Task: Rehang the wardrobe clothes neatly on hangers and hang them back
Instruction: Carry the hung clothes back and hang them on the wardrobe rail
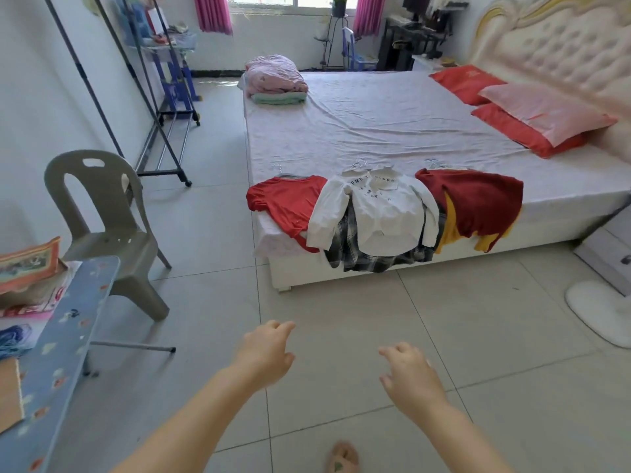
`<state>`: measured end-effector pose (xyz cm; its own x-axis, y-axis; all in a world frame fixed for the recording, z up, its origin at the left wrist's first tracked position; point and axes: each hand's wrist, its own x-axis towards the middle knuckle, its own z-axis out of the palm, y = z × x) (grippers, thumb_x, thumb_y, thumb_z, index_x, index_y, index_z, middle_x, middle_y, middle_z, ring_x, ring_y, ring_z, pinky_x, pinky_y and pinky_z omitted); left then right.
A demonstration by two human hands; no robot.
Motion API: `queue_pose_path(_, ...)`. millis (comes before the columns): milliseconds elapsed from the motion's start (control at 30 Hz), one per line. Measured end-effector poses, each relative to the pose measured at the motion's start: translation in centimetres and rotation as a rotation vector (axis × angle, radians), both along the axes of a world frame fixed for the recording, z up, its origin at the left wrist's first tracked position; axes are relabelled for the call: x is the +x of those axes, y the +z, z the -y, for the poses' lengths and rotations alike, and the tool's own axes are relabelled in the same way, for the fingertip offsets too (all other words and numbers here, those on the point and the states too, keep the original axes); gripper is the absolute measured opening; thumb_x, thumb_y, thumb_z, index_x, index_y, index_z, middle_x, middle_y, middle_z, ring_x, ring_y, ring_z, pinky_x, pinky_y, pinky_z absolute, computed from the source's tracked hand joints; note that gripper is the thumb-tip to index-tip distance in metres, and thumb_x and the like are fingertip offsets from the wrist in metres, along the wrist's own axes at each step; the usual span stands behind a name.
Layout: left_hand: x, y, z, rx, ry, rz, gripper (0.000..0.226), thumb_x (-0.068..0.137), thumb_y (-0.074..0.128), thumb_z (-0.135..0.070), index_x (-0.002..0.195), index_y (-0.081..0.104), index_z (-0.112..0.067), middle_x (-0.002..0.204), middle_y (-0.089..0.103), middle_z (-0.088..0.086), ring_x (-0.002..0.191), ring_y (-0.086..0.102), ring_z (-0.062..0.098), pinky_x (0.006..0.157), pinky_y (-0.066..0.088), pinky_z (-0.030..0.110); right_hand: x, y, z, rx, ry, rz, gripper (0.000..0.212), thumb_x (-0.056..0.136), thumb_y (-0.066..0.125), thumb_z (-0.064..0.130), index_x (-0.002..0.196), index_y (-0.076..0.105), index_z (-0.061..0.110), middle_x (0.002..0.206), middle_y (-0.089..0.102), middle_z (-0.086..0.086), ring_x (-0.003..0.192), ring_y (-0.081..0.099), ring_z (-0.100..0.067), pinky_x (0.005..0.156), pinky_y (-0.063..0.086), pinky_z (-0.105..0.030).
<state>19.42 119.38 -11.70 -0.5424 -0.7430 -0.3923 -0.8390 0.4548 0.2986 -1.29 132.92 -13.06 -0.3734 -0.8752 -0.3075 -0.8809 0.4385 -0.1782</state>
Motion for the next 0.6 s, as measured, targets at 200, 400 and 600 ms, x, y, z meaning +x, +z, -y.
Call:
queue_pose_path(200, -5.5, 1.0, 8.7, 0.018, 0.110, 0.013, 0.057, 0.092, 0.046, -0.034, 0.144, 0.023, -0.026, 0.142, 0.036, -0.002, 0.125, 0.041, 0.020, 0.101, 0.031, 0.032, -7.2, 0.9, 12.3, 0.041, 0.122, 0.017, 0.046, 0.093, 0.046, 0.025, 0.138, 0.039, 0.026, 0.133, 0.042, 0.002, 0.124, 0.039, -0.017, 0.099, 0.029, -0.025)
queue_pose_path(400, -8.9, 0.6, 18.8, 0.001, 0.181, -0.003, 0.057, 0.092, 0.047, -0.034, 0.143, 0.025, -0.026, 0.140, 0.038, -0.001, 0.126, 0.040, 0.019, 0.100, 0.032, 0.033, -10.9, 0.6, 24.3, 0.054, 0.204, 0.017, 0.047, 0.089, 0.045, 0.017, 0.135, 0.042, 0.026, 0.130, 0.044, 0.001, 0.121, 0.041, -0.020, 0.097, 0.032, -0.027)
queue_pose_path(600, -12.3, -1.1, 32.4, 0.016, 0.167, 0.004, 0.055, 0.092, 0.047, -0.035, 0.141, 0.028, -0.022, 0.139, 0.039, 0.002, 0.127, 0.039, 0.021, 0.101, 0.033, 0.035, -14.3, -0.6, 38.4, 0.110, 0.229, -0.001, 0.044, 0.090, 0.053, 0.024, 0.134, 0.044, 0.023, 0.130, 0.046, 0.000, 0.120, 0.044, -0.022, 0.097, 0.036, -0.031)
